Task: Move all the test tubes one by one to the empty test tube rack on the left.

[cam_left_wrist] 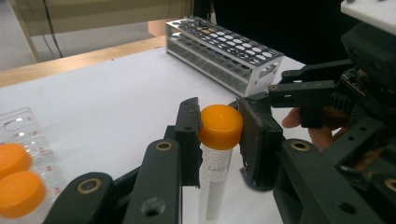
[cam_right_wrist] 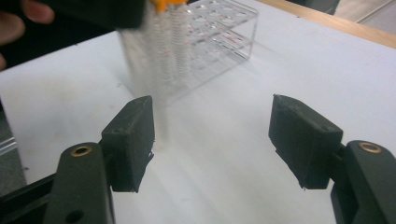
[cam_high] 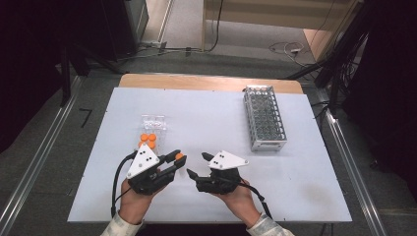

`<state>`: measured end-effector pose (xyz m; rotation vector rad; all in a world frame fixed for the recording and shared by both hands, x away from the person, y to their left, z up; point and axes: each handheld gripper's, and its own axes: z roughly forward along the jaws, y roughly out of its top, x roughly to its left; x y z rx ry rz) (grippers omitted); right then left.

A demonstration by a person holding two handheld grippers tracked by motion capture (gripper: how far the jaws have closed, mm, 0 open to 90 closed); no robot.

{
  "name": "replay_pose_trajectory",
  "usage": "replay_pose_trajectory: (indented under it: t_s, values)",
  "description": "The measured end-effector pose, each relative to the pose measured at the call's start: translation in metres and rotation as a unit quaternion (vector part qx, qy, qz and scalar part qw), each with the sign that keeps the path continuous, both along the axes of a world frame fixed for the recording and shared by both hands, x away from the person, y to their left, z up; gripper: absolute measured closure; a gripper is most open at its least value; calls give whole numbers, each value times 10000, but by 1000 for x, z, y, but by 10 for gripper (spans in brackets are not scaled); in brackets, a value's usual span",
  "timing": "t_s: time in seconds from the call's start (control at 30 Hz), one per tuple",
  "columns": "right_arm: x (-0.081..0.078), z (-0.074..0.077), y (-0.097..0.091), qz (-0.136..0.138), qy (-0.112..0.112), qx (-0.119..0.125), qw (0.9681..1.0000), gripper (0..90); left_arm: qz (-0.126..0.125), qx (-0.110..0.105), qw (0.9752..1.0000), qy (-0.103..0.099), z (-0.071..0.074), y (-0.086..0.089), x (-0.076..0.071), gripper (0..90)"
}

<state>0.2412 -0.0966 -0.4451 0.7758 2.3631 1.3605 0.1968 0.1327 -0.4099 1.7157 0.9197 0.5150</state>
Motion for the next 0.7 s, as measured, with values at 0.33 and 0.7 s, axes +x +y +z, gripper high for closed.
replay_pose_trajectory:
  t_s: [0.33, 0.7]
  values:
    - [11, -9, -42, -470, 162, -153, 9986, 253, 302, -109, 9995, 15, 7, 25, -9, 699]
    - [11, -6, -81, -822, 203, -63, 9964, 256, 473, -131, 9986, 191, 15, 58, -13, 698]
